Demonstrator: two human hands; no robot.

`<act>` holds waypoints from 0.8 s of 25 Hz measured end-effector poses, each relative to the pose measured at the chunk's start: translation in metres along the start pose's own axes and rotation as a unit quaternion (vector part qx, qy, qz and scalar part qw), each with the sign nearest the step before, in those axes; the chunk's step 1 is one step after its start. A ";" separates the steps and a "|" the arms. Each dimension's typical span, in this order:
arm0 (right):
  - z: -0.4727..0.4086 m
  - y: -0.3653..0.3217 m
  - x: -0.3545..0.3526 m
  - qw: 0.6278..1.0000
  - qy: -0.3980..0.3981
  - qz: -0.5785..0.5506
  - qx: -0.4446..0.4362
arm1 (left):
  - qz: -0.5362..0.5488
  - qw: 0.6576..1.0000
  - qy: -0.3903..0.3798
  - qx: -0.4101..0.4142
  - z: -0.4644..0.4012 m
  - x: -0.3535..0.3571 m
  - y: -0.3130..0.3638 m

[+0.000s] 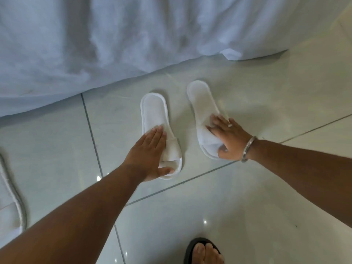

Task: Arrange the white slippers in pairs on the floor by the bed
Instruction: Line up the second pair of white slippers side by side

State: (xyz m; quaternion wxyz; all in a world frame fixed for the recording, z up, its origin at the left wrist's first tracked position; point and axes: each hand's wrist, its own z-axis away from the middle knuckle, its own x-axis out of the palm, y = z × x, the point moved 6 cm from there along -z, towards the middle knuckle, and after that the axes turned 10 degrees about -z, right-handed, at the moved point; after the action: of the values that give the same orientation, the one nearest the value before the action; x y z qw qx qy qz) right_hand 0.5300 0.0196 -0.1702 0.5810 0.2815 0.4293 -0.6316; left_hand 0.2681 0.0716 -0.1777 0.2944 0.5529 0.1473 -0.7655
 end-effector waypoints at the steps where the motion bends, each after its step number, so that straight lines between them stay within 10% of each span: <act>1: 0.015 -0.002 0.006 1.000 -0.017 0.010 -0.009 | 0.008 1.000 -0.002 0.008 0.004 0.000 0.007; 20: 0.050 0.015 0.035 0.998 0.008 -0.030 0.046 | 0.074 0.997 -0.020 0.014 -0.049 -0.005 0.093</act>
State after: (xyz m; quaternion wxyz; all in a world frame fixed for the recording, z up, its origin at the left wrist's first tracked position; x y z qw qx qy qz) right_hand 0.5456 -0.0405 -0.1798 0.5451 0.3001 0.4128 -0.6652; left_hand 0.3634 0.0273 -0.1803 0.3454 0.5512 0.0896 -0.7542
